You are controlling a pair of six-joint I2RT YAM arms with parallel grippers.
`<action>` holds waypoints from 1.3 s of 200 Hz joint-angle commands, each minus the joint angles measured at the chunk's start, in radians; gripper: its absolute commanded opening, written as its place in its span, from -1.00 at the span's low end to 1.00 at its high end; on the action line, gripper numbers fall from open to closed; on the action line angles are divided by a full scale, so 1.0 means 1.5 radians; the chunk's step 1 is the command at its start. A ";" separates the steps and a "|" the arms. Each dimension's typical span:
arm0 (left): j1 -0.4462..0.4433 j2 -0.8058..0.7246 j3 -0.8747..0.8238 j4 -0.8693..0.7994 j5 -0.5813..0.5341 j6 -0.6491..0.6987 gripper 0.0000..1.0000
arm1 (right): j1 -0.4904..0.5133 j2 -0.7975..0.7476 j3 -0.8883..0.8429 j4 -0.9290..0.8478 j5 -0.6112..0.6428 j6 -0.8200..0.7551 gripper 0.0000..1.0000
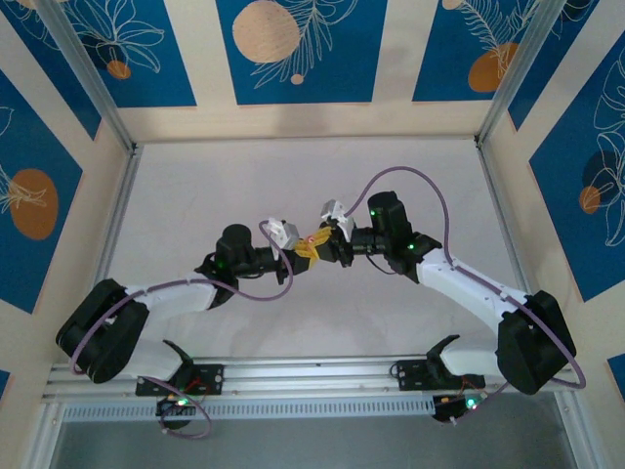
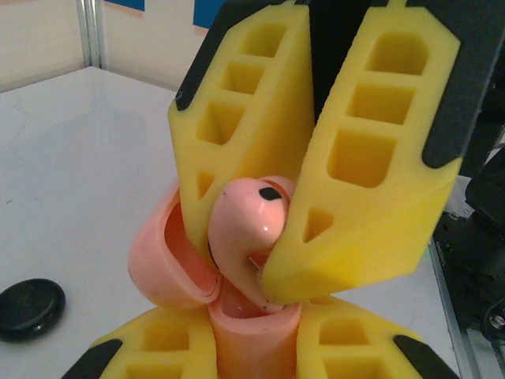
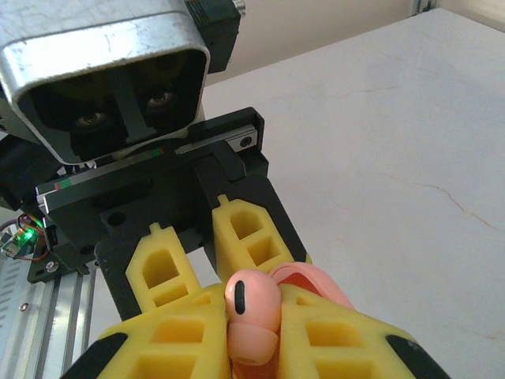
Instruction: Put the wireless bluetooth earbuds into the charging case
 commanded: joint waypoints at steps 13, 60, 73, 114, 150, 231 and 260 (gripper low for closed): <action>-0.004 -0.031 0.021 0.065 0.010 0.021 -0.75 | 0.008 0.015 0.003 -0.050 0.011 -0.017 -0.58; -0.004 -0.038 0.021 0.049 0.009 0.029 -0.75 | 0.008 0.015 0.006 -0.051 0.013 -0.017 -0.48; -0.005 -0.040 0.022 0.044 0.009 0.033 -0.75 | 0.009 0.014 0.007 -0.052 0.012 -0.017 -0.44; -0.005 -0.042 0.023 0.035 0.008 0.038 -0.75 | 0.008 0.009 0.009 -0.055 0.014 -0.017 -0.29; -0.004 -0.039 0.020 0.026 0.003 0.051 -0.75 | 0.008 -0.006 0.011 -0.048 0.010 -0.007 -0.19; -0.004 -0.034 0.018 -0.004 -0.009 0.081 -0.74 | -0.004 -0.058 0.014 -0.032 0.002 0.038 0.10; -0.004 -0.037 0.017 -0.016 -0.015 0.088 -0.74 | -0.011 -0.072 0.012 -0.022 -0.008 0.056 0.13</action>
